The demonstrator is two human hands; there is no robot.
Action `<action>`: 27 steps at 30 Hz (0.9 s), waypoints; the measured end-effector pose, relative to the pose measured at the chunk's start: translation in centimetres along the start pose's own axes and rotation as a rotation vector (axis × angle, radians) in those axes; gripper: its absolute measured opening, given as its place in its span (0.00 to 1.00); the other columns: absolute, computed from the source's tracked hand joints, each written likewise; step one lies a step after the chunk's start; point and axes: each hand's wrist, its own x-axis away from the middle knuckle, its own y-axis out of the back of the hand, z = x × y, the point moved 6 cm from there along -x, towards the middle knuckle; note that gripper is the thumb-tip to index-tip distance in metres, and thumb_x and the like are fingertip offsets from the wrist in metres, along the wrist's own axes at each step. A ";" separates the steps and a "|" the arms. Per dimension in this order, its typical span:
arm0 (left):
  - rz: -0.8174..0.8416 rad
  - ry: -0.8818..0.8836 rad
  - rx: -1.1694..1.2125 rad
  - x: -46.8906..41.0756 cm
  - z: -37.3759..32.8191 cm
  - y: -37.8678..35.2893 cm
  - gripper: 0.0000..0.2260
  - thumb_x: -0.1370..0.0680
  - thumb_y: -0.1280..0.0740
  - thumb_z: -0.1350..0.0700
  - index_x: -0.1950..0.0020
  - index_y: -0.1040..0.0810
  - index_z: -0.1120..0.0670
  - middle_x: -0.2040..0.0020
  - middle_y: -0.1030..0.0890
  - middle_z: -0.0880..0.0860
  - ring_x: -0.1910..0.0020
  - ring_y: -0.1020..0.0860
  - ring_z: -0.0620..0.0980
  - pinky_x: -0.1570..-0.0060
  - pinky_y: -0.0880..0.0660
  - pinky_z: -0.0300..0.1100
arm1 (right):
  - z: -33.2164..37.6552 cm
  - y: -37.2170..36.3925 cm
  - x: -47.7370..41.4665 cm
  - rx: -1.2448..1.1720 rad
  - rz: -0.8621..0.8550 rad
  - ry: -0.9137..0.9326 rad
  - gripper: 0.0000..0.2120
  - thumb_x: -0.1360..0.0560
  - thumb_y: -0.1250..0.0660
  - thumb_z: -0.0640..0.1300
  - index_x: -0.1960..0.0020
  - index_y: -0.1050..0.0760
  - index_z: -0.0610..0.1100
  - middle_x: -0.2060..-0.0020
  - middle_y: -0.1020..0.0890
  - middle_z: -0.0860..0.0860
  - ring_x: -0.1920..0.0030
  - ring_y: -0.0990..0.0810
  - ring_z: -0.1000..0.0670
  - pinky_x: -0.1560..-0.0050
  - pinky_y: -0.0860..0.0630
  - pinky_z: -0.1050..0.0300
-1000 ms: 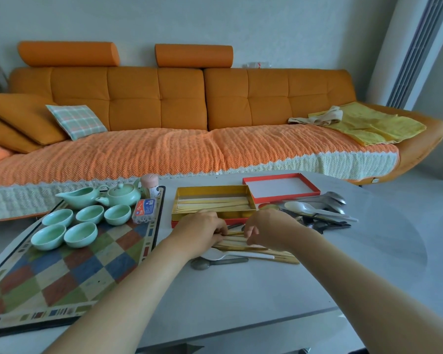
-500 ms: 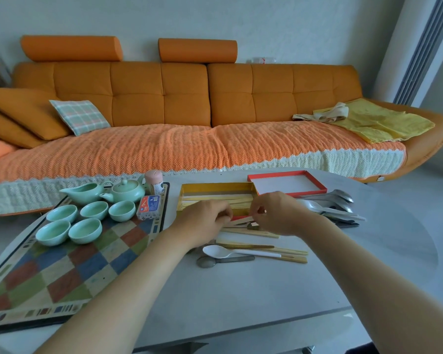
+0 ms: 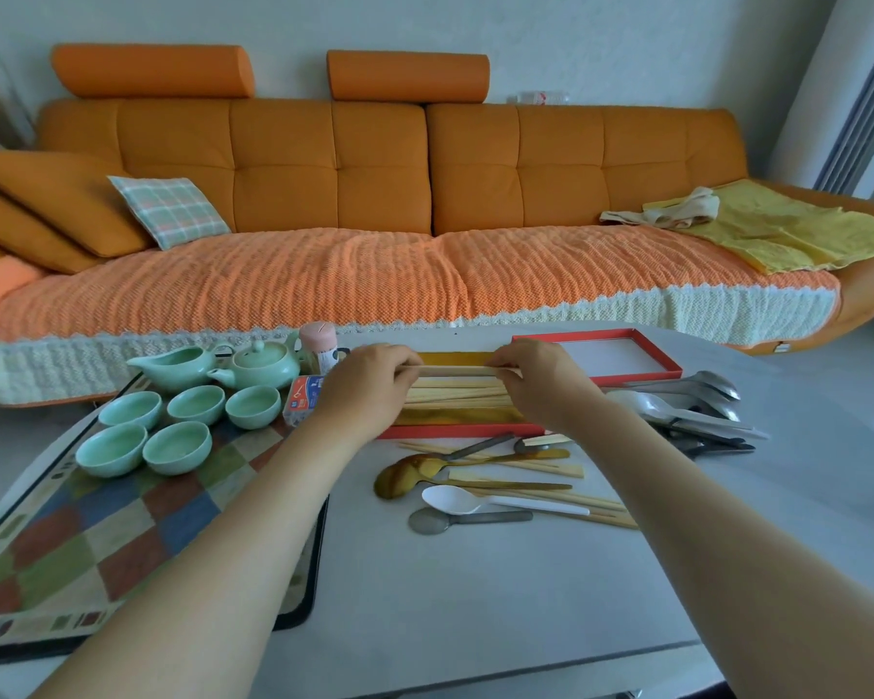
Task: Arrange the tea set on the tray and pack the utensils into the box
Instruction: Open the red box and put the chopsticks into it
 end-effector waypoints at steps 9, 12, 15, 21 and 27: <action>0.229 -0.130 -0.254 0.8 0.5 -3.1 0.20 0.18 0.46 0.41 0.32 0.24 0.48 0.35 0.23 0.47 0.35 0.29 0.50 0.34 0.37 0.50 | -0.7 -3.8 -2.3 0.142 0.134 -0.165 0.23 0.22 0.42 0.31 0.35 0.22 0.49 0.41 0.20 0.48 0.47 0.21 0.47 0.49 0.22 0.57; 0.366 -0.109 -0.345 1.2 0.5 -4.2 0.26 0.19 0.50 0.36 0.28 0.28 0.46 0.28 0.29 0.47 0.29 0.35 0.50 0.29 0.46 0.49 | -0.7 -3.5 -2.4 0.139 0.061 -0.169 0.22 0.23 0.40 0.33 0.34 0.23 0.49 0.38 0.21 0.49 0.41 0.22 0.46 0.41 0.23 0.54; 0.370 -0.089 -0.371 0.9 0.5 -4.3 0.27 0.19 0.51 0.35 0.27 0.29 0.46 0.26 0.32 0.48 0.28 0.37 0.51 0.28 0.46 0.50 | 0.1 -3.1 -2.0 0.084 0.036 -0.101 0.17 0.22 0.41 0.38 0.40 0.19 0.49 0.45 0.18 0.50 0.50 0.20 0.49 0.47 0.21 0.54; 0.408 -0.105 -0.339 0.7 0.1 -4.7 0.26 0.20 0.48 0.35 0.29 0.27 0.46 0.30 0.29 0.46 0.30 0.34 0.49 0.27 0.47 0.49 | 0.2 -4.6 -0.9 0.057 0.166 -0.055 0.18 0.19 0.45 0.48 0.52 0.19 0.41 0.65 0.18 0.45 0.68 0.25 0.48 0.67 0.25 0.51; 0.296 -0.186 -0.287 1.1 -1.3 -3.5 0.21 0.19 0.43 0.40 0.30 0.27 0.48 0.32 0.27 0.47 0.33 0.32 0.49 0.32 0.39 0.47 | 1.0 -2.6 -0.1 0.020 0.057 0.084 0.10 0.22 0.37 0.44 0.47 0.17 0.50 0.54 0.22 0.58 0.55 0.25 0.55 0.53 0.26 0.60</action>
